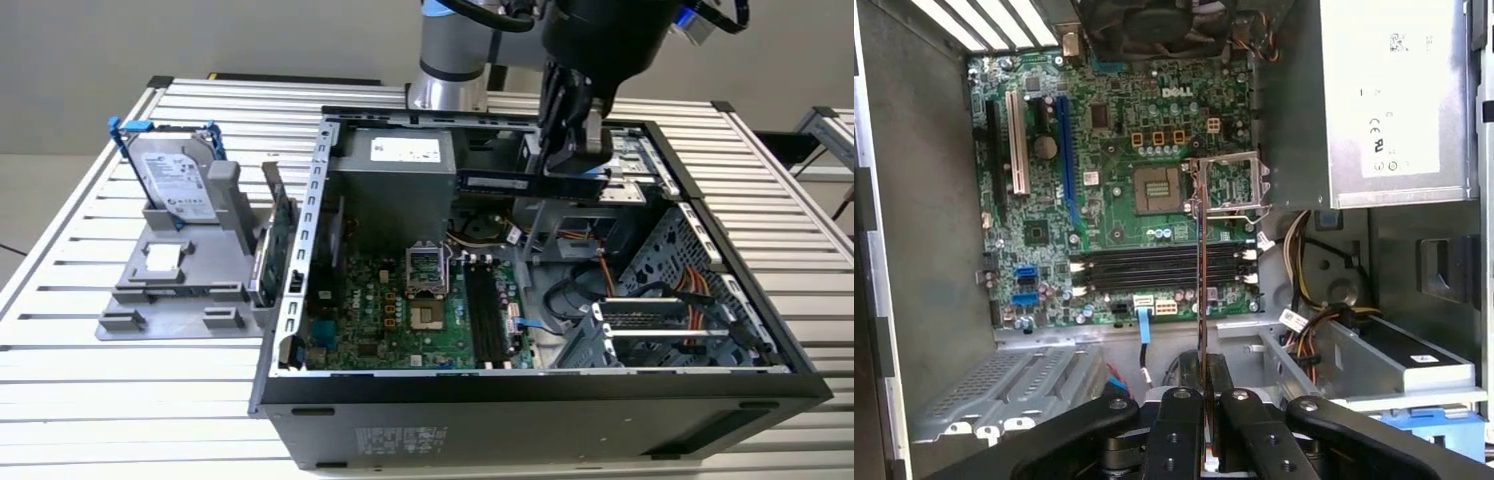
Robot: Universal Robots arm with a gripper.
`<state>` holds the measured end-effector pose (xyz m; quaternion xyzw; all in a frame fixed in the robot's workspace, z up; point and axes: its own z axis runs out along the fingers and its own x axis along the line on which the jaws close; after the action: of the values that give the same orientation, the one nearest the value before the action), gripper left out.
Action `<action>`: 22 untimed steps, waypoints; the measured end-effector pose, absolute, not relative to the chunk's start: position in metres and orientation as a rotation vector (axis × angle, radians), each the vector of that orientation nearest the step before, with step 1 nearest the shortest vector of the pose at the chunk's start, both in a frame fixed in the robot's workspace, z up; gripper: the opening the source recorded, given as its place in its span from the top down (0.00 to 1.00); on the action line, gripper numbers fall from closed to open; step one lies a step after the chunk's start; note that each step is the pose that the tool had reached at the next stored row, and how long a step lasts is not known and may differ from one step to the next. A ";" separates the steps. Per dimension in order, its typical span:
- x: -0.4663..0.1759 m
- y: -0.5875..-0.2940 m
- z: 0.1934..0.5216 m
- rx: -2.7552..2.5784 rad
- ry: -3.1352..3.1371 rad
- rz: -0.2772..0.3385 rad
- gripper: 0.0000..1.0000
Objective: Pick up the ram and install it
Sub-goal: 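Pick up the ram and move it above insertion slot, then insert the ram into the slot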
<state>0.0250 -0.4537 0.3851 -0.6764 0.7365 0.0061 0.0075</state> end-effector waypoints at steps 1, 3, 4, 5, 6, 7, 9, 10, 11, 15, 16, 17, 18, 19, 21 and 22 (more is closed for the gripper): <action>0.026 -0.453 0.385 -2.114 2.304 0.019 1.00; 0.027 -0.453 0.385 -2.113 2.305 0.019 1.00; 0.027 -0.453 0.385 -2.113 2.305 0.019 1.00; 0.027 -0.453 0.385 -2.112 2.305 0.019 1.00; 0.028 -0.453 0.385 -2.113 2.305 0.019 1.00; 0.028 -0.454 0.385 -2.113 2.305 0.019 1.00; 0.028 -0.454 0.385 -2.113 2.305 0.019 1.00; 0.028 -0.454 0.385 -2.113 2.305 0.019 1.00; 0.028 -0.454 0.385 -2.113 2.305 0.019 1.00; 0.028 -0.454 0.385 -2.113 2.305 0.019 1.00; 0.028 -0.454 0.385 -2.113 2.305 0.019 1.00; 0.028 -0.454 0.385 -2.112 2.305 0.019 1.00; 0.028 -0.454 0.385 -2.111 2.307 0.019 1.00; 0.028 -0.454 0.385 -2.107 2.310 0.019 1.00; 0.028 -0.454 0.385 -2.096 2.320 0.019 1.00; 0.028 -0.454 0.385 -2.090 2.325 0.019 1.00</action>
<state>0.0275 -0.4535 0.3850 -0.6684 0.7437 0.0060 0.0075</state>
